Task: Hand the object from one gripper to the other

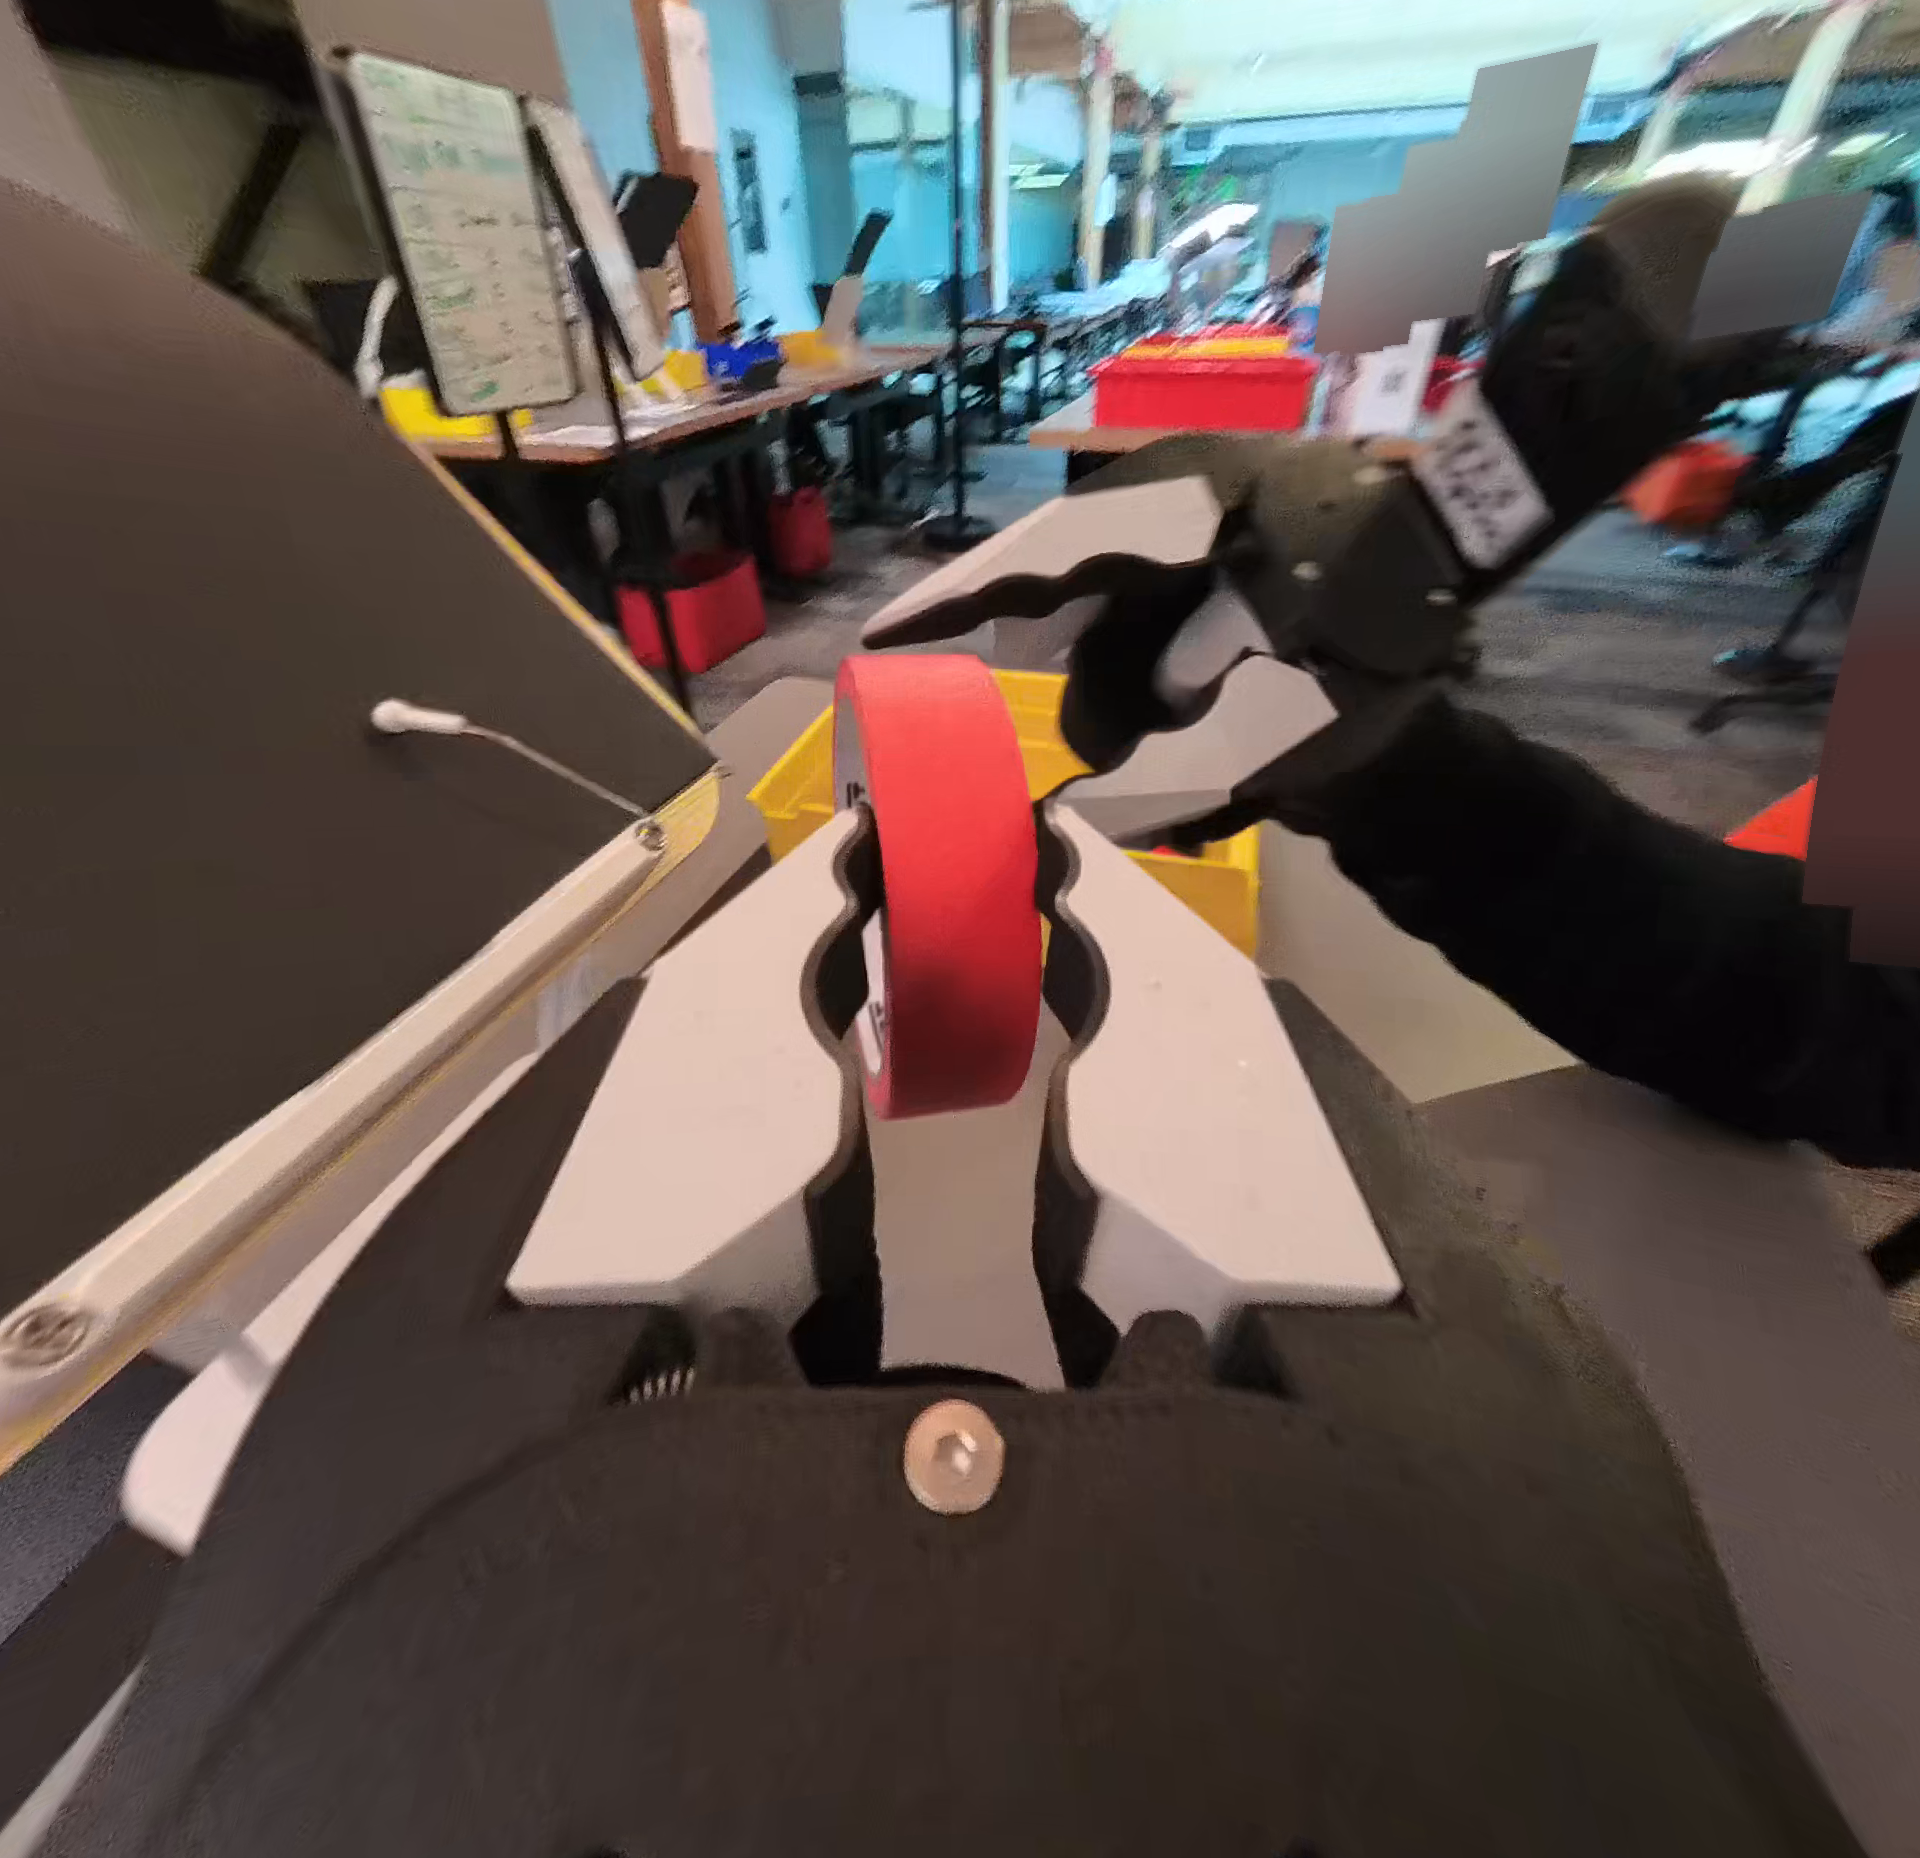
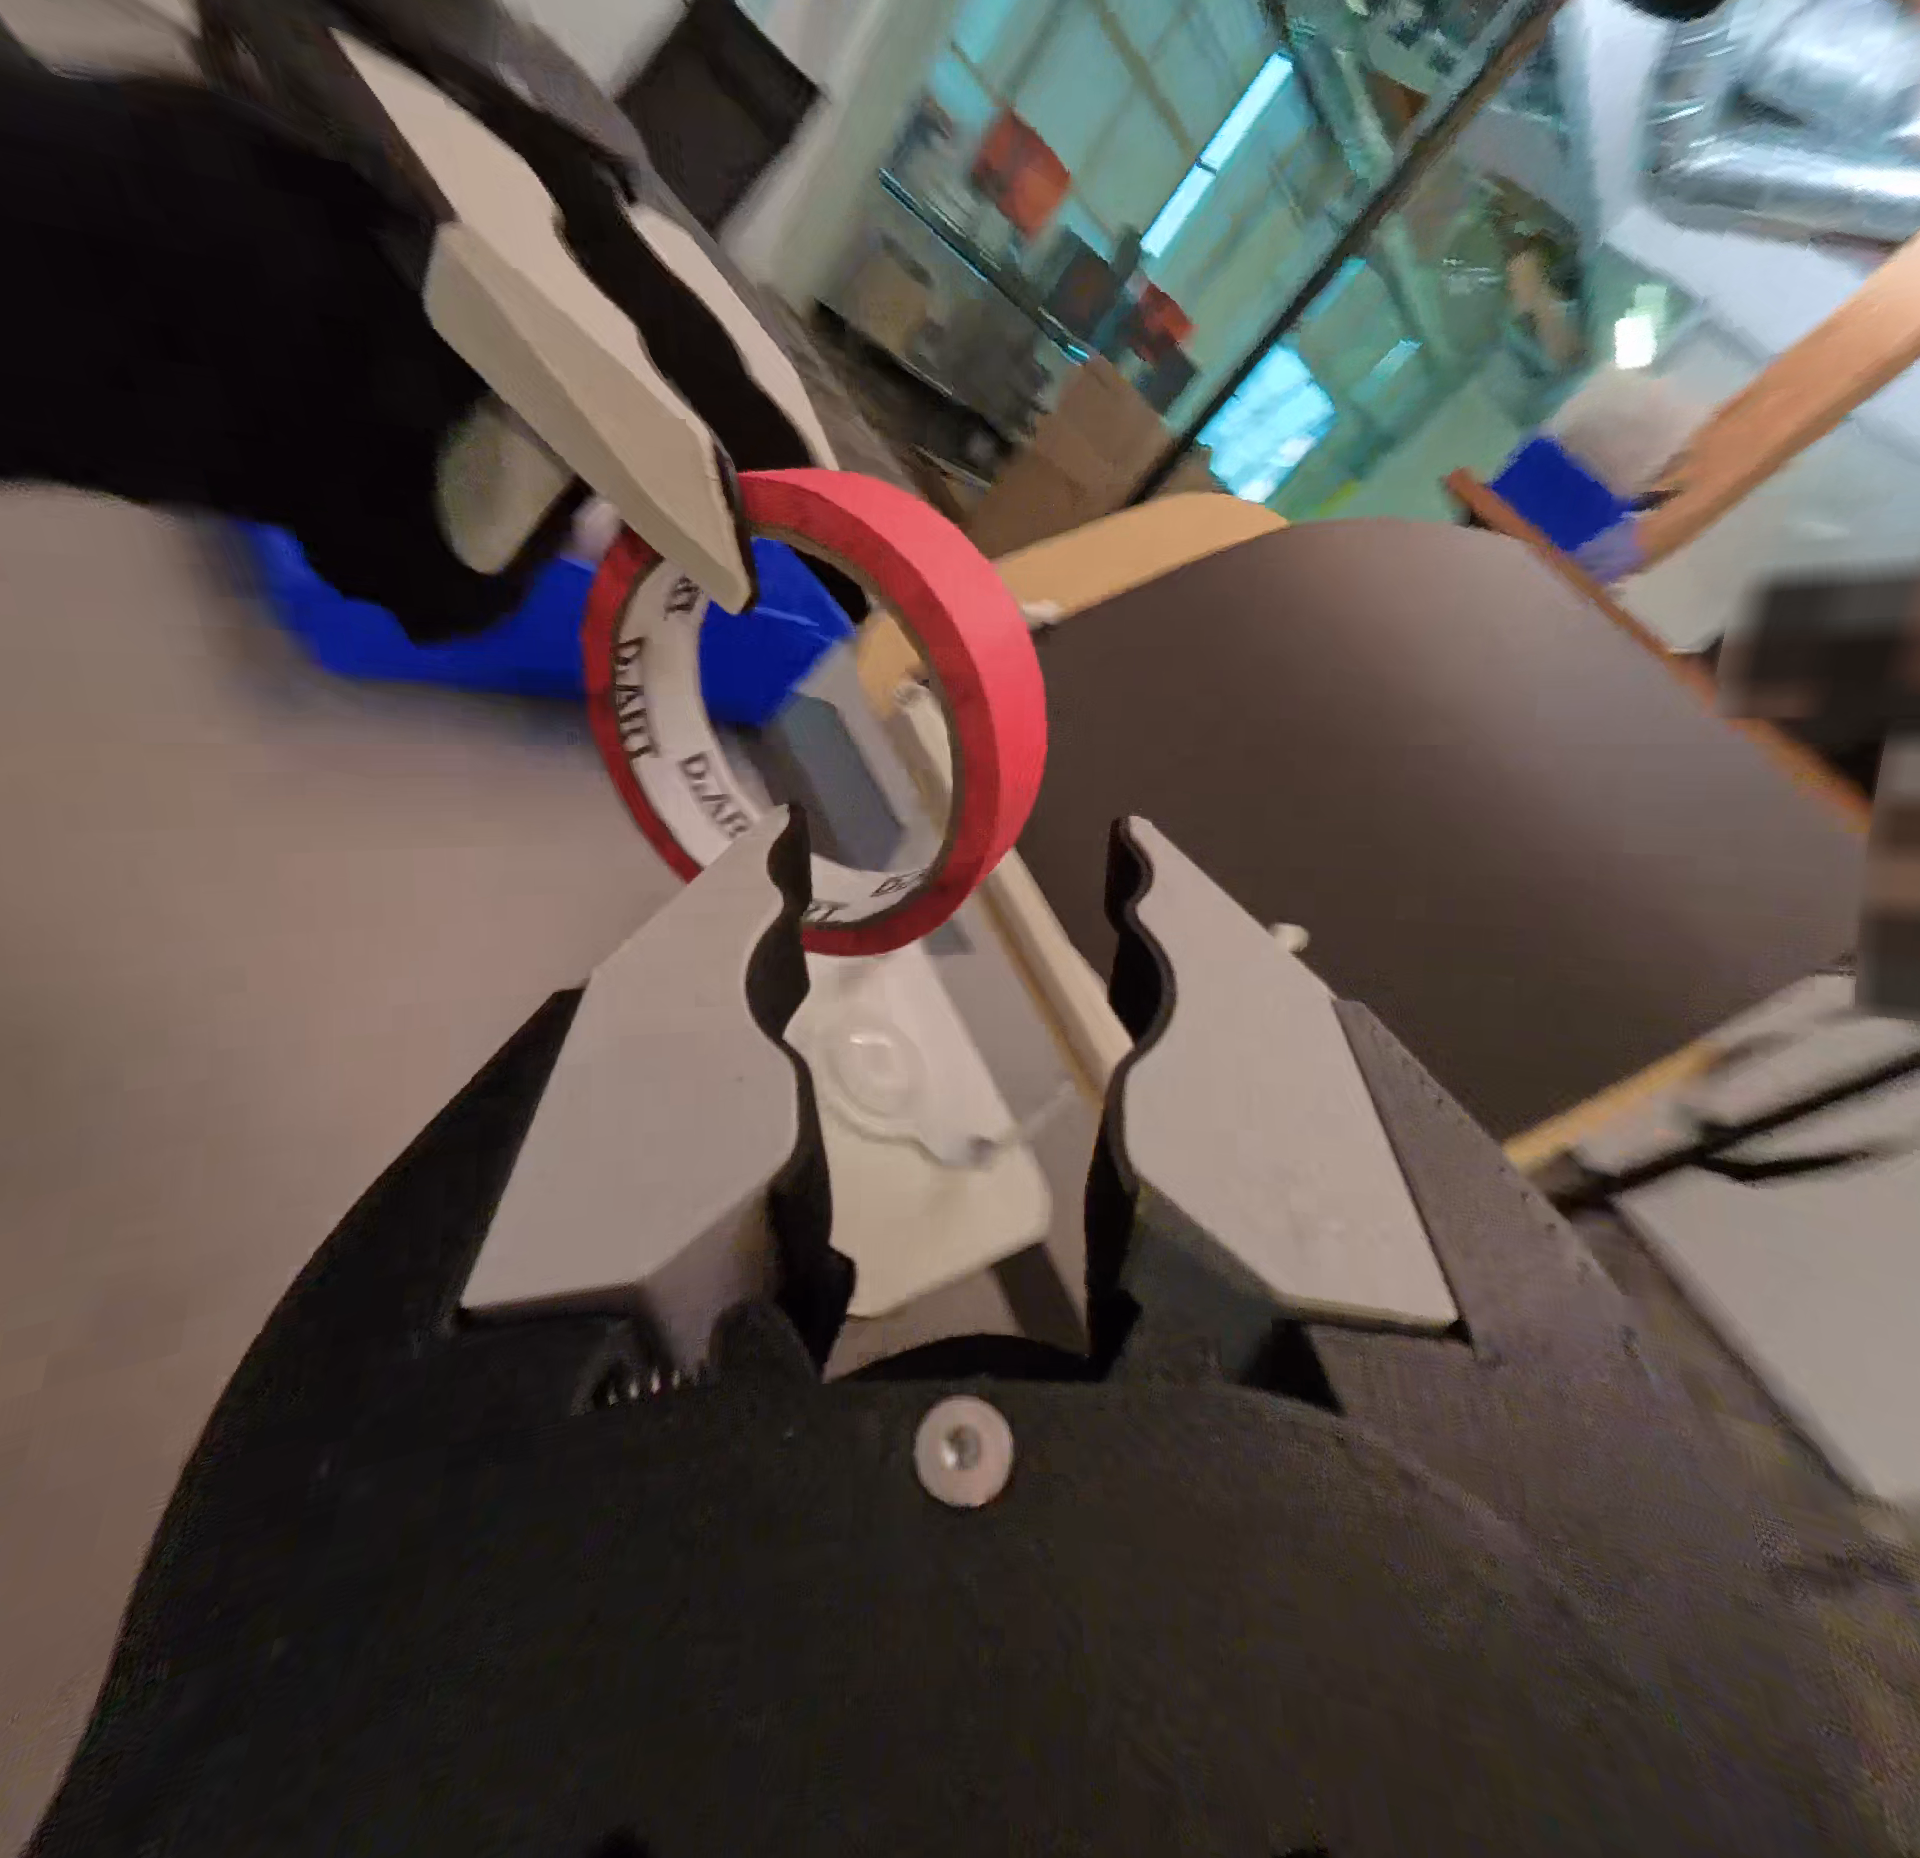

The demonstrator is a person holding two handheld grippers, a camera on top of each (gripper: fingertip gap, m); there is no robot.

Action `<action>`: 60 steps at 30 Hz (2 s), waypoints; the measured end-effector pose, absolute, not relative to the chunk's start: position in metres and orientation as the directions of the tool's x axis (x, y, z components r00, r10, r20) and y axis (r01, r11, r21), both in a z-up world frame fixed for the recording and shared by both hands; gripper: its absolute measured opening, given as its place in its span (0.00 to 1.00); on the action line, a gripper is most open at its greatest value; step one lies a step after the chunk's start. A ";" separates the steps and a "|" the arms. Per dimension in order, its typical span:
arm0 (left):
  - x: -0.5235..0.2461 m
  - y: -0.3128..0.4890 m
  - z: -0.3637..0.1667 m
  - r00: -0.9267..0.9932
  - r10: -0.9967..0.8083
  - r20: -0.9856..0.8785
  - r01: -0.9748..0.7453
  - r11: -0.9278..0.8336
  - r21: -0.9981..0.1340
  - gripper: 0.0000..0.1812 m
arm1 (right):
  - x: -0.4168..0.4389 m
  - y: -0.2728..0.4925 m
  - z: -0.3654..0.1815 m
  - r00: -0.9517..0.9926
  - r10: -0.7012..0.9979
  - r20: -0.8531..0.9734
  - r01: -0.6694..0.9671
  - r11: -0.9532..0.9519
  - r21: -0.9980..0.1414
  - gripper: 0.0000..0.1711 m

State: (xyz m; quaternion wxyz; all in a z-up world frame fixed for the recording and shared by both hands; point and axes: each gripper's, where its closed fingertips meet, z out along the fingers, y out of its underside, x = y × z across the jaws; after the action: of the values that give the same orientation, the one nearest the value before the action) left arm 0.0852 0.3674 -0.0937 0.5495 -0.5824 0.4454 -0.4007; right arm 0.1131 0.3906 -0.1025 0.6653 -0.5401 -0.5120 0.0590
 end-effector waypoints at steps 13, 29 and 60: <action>0.069 0.322 -0.067 -0.088 -0.995 -0.042 0.184 0.025 -0.983 0.16 | 0.096 0.340 -0.100 0.121 0.987 0.109 -0.013 0.112 -0.994 0.20; 0.065 0.352 -0.072 0.162 -0.974 -0.157 0.106 0.176 -0.979 0.32 | 0.108 0.360 -0.091 0.270 0.957 0.108 0.012 0.108 -0.994 0.15; 0.096 0.360 -0.098 0.335 -0.477 -0.812 -0.473 0.660 -0.583 0.59 | 0.102 0.349 -0.090 0.110 0.984 -0.140 -0.079 -0.131 -0.988 0.31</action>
State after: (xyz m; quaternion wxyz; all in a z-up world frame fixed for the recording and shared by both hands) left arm 0.0962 0.3600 -0.0978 0.7054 -0.4122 0.5767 -0.0013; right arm 0.1016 0.3485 -0.0903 0.5103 -0.5428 -0.4170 0.5207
